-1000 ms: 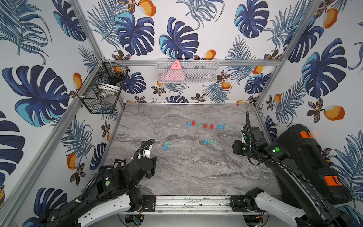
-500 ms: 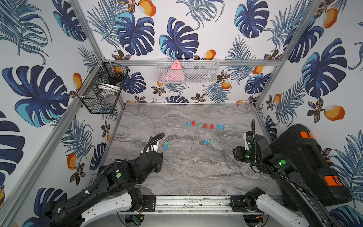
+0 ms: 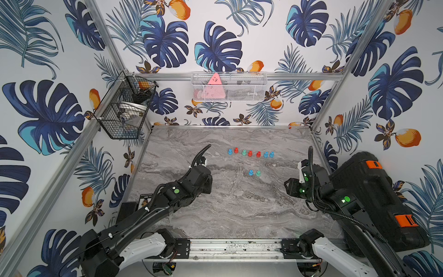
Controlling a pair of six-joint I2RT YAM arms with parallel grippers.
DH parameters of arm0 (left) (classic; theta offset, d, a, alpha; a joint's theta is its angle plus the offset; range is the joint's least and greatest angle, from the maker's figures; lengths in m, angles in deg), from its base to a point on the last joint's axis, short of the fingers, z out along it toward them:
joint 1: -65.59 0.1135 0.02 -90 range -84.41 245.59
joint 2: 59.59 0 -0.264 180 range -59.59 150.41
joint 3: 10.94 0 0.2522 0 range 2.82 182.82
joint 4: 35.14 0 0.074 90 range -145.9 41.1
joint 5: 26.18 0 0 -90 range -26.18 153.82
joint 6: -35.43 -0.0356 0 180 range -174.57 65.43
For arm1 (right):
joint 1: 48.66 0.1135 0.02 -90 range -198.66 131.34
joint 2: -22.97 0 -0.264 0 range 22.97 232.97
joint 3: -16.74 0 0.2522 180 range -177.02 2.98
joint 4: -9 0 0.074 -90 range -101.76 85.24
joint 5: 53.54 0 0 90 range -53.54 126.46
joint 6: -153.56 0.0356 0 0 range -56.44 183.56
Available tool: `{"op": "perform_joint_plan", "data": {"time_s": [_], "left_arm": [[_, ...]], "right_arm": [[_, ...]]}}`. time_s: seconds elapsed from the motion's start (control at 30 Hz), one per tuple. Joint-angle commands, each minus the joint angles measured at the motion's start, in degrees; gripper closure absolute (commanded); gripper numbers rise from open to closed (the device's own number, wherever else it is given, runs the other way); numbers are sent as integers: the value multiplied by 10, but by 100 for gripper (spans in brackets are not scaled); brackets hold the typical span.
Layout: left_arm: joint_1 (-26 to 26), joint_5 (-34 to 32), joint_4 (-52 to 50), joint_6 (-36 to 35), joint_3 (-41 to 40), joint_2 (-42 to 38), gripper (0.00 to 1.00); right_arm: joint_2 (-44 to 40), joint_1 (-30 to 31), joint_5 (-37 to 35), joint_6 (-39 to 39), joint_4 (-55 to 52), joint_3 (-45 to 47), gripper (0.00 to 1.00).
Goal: Close the stamp cap
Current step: Move the cover to the center of the board.
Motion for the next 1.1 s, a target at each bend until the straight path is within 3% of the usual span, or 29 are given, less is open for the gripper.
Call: {"op": "perform_joint_plan", "data": {"time_s": [0.0, 0.27, 0.6, 1.07], "left_arm": [[36, 84, 72, -1, -7, 28, 49], [103, 140, 154, 16, -18, 122, 50], [134, 149, 226, 47, 2, 242, 51], [150, 90, 240, 58, 28, 329, 51]], "right_arm": [[2, 1, 0, 2, 5, 0, 52], [9, 2, 4, 0, 7, 0, 52], [17, 3, 8, -3, 11, 3, 52], [33, 66, -33, 12, 8, 4, 53]]}}
